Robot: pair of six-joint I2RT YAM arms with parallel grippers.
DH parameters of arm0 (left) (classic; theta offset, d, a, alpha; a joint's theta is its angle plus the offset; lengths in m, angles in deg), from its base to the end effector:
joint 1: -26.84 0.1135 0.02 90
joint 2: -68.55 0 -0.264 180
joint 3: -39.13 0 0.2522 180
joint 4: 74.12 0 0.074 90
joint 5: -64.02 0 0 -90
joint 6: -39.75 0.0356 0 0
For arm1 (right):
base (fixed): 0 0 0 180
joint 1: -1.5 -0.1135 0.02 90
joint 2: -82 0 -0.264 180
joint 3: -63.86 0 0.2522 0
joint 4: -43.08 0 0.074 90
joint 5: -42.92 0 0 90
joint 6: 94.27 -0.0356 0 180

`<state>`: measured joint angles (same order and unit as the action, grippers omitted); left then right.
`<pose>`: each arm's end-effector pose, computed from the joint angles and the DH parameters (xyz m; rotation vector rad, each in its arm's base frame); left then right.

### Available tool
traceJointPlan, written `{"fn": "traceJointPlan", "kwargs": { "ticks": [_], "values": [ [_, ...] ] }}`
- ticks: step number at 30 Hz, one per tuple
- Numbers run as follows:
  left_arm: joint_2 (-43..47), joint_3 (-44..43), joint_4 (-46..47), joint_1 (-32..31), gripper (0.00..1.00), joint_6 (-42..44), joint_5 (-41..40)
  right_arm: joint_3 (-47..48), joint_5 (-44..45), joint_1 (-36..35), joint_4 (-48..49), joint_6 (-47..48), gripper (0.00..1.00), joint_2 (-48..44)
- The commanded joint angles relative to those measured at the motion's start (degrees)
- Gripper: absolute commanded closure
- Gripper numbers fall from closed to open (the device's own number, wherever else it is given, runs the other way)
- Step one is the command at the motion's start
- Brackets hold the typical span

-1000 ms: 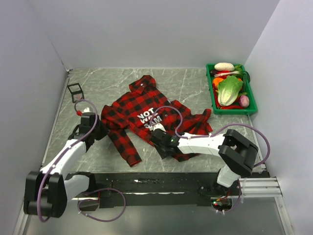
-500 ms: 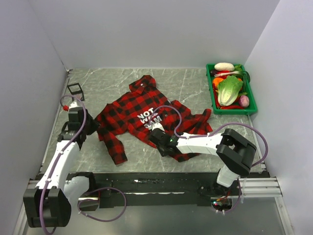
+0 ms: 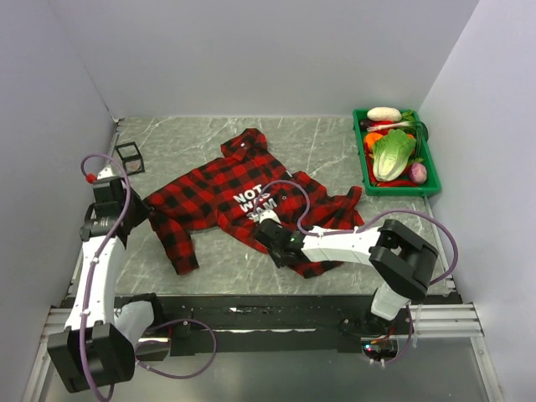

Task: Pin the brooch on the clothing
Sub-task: Flatten out the clothes at the center of the board.

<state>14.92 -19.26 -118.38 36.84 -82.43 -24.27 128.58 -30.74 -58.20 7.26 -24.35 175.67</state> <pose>0.1965 0.0336 0.2773 -0.8023 2.1246 -0.2393 0.1619 0.2572 0.1570 -0.8098 2.4968 0.0875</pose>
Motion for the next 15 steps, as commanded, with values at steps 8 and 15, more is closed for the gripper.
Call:
{"fn": "traceJointPlan", "kwargs": {
  "ticks": [8,15],
  "values": [
    [-10.27,-9.52,-3.69,6.08,0.98,7.4,4.34,10.38,-8.6,-5.77,-0.44,0.74,1.0,1.16],
    [-12.03,-8.73,-1.67,7.23,0.97,7.14,5.32,22.59,-12.64,-9.46,1.06,2.15,1.0,8.8]
  ]
}}
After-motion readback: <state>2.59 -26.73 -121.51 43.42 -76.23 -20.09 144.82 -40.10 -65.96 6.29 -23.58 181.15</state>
